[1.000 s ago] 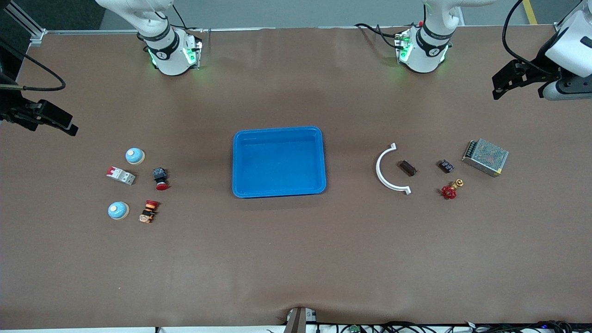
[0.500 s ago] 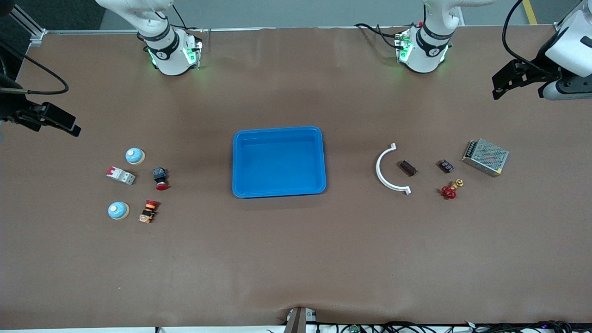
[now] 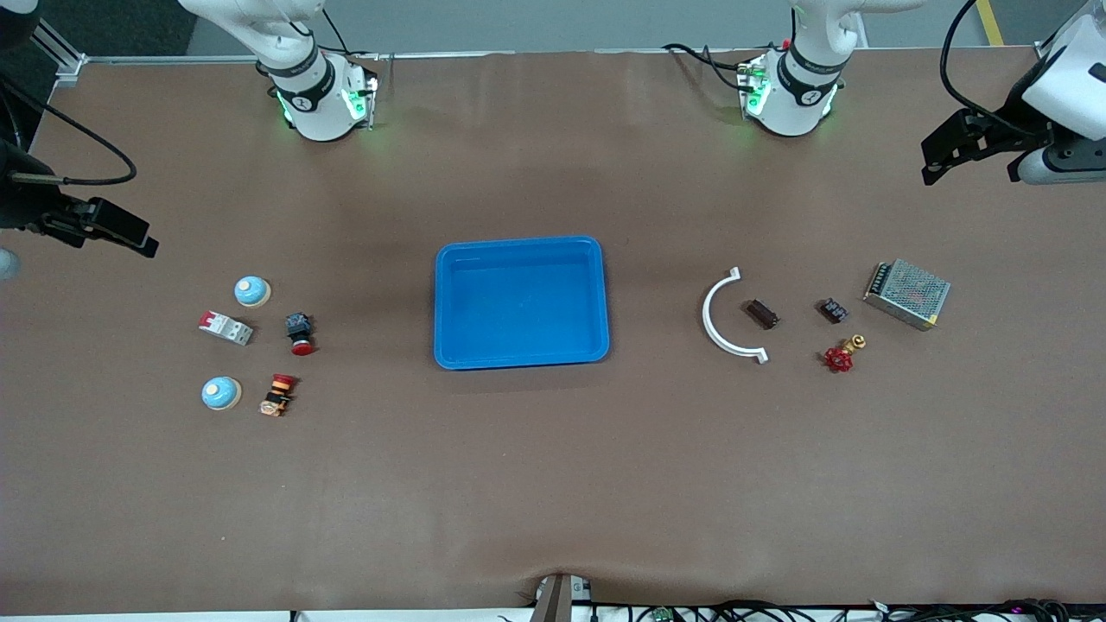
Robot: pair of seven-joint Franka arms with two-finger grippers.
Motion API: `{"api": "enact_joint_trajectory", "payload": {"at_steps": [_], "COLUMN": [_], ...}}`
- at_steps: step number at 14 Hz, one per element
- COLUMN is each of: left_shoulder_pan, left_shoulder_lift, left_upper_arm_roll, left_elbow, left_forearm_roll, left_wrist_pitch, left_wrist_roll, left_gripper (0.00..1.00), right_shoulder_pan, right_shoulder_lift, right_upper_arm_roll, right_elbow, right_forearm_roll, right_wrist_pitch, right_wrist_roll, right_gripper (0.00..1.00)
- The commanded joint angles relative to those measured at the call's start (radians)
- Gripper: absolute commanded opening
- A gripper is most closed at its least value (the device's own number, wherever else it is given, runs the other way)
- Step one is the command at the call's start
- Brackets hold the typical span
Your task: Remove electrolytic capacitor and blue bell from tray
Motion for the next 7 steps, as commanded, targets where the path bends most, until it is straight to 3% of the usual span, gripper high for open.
{"api": "enact_joint_trajectory", "payload": {"at_steps": [1,7], "left_shoulder_pan": [-0.001,0.003], "left_shoulder_lift": [-0.005,-0.002], "left_upper_arm_roll": [-0.004,-0.003], "left_elbow": [0.019,0.017], "left_forearm_roll": [-0.022,-0.062], "left_wrist_pitch": [-0.019,-0.035], "left_wrist_roll": [0.026,0.026], "left_gripper": [1.00,1.00], "right_shoulder_pan": [-0.007,0.003], "right_shoulder_lift": [-0.019,-0.019], "right_upper_arm_roll": [0.010,0.016], "right_elbow": [-0.025,-0.025], "right_forearm_roll": [-0.018,-0.072], "right_wrist_pitch": [0.019,0.031], "right_wrist_roll": [0.000,-0.023], "right_gripper": [1.00,1.00]}}
